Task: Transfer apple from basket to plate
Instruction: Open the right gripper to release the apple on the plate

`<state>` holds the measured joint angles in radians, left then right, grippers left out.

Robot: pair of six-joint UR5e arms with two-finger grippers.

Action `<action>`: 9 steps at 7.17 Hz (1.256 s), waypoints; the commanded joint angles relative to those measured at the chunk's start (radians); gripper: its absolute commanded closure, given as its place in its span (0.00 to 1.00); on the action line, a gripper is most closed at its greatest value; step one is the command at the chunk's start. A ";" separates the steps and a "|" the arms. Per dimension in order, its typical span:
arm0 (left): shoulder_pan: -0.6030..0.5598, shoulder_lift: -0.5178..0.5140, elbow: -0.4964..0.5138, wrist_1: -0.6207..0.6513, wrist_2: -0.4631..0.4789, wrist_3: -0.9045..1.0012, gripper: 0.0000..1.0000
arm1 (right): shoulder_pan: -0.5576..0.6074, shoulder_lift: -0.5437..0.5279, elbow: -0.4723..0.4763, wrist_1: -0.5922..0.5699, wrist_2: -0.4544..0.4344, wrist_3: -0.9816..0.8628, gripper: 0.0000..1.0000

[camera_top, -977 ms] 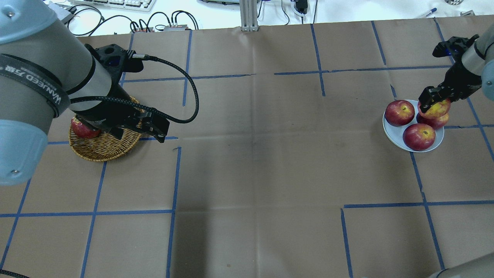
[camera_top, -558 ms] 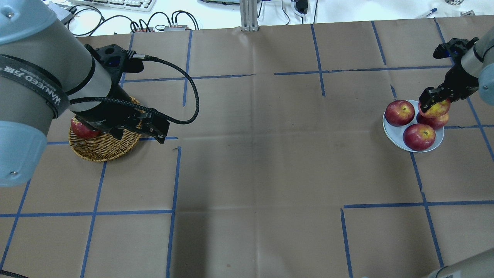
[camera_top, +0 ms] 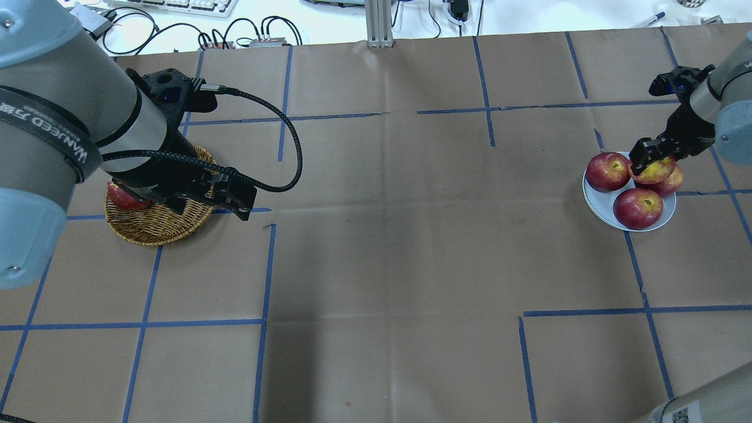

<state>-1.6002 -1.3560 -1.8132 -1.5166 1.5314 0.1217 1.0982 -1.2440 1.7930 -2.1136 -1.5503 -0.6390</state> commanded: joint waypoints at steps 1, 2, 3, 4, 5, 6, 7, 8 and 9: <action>0.000 0.000 0.000 0.001 -0.001 -0.002 0.01 | 0.000 -0.009 -0.004 0.010 -0.005 0.002 0.00; 0.000 0.000 0.000 0.001 -0.001 -0.001 0.01 | 0.000 -0.015 -0.010 0.012 -0.005 0.002 0.00; 0.000 0.000 0.000 0.001 -0.001 -0.002 0.01 | 0.008 -0.025 -0.021 0.014 -0.004 0.002 0.00; 0.000 0.000 0.000 0.001 -0.001 -0.002 0.01 | 0.025 -0.055 -0.049 0.044 -0.002 0.010 0.00; 0.000 -0.002 0.000 0.001 -0.001 -0.001 0.01 | 0.054 -0.093 -0.111 0.152 -0.002 0.056 0.00; 0.002 -0.002 0.000 0.001 -0.001 -0.001 0.01 | 0.086 -0.118 -0.191 0.281 -0.004 0.093 0.00; 0.002 -0.002 0.000 0.001 -0.001 -0.001 0.01 | 0.118 -0.142 -0.254 0.393 -0.005 0.176 0.00; 0.002 0.000 0.000 0.001 -0.001 0.001 0.01 | 0.173 -0.187 -0.277 0.487 -0.011 0.297 0.00; 0.002 0.000 0.000 0.001 0.001 0.001 0.01 | 0.237 -0.231 -0.274 0.503 -0.019 0.373 0.00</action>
<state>-1.5985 -1.3565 -1.8131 -1.5156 1.5313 0.1222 1.2648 -1.4235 1.5346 -1.6710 -1.5613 -0.3719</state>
